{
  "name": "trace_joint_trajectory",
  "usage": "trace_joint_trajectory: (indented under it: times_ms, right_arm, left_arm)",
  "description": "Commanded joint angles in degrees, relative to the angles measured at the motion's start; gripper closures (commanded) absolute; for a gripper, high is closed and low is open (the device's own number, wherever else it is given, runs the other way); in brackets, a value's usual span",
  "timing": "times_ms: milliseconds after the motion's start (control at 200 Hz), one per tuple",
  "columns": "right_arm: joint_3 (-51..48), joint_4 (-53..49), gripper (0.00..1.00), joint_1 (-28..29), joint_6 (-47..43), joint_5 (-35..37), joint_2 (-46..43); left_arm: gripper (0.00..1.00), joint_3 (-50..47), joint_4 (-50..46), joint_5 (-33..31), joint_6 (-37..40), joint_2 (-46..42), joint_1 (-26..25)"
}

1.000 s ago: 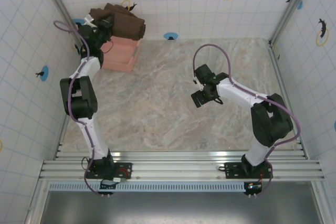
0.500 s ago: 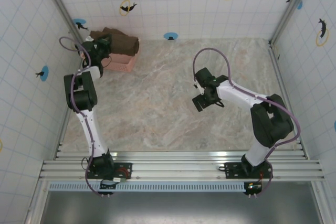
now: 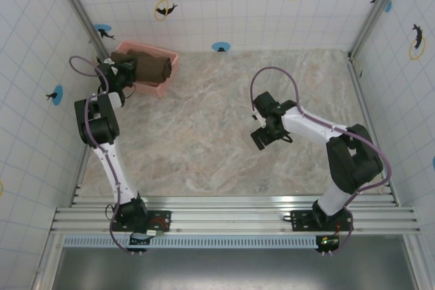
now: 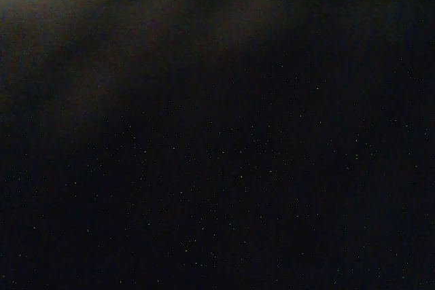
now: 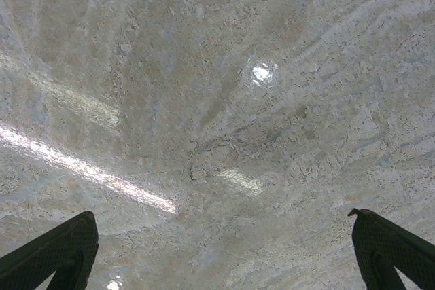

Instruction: Roll up the long pants

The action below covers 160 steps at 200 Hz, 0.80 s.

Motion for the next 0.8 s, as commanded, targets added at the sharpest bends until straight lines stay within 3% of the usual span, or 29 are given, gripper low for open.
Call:
trace_joint_trajectory:
  times_ms: [0, 370, 555, 796]
  right_arm:
    - [2.1, -1.6, 0.01, 0.8, -0.5, -0.6, 0.9]
    - [6.3, -3.2, 0.01, 2.0, -0.6, 0.0, 3.1]
    - [6.4, -3.1, 0.01, 2.4, 0.3, 0.7, 2.3]
    - [5.0, -2.4, 0.01, 2.6, 1.3, 0.8, 1.9]
  left_arm:
    - [1.0, 1.3, -6.2, 2.7, 7.4, -1.8, 2.1]
    - [1.0, 19.1, -47.9, 1.4, 28.8, 1.0, 3.5]
    - [1.0, 22.7, -56.3, 1.0, 32.8, 4.5, 3.7]
    - [1.0, 22.5, -58.3, 1.2, 34.8, 5.3, 4.6]
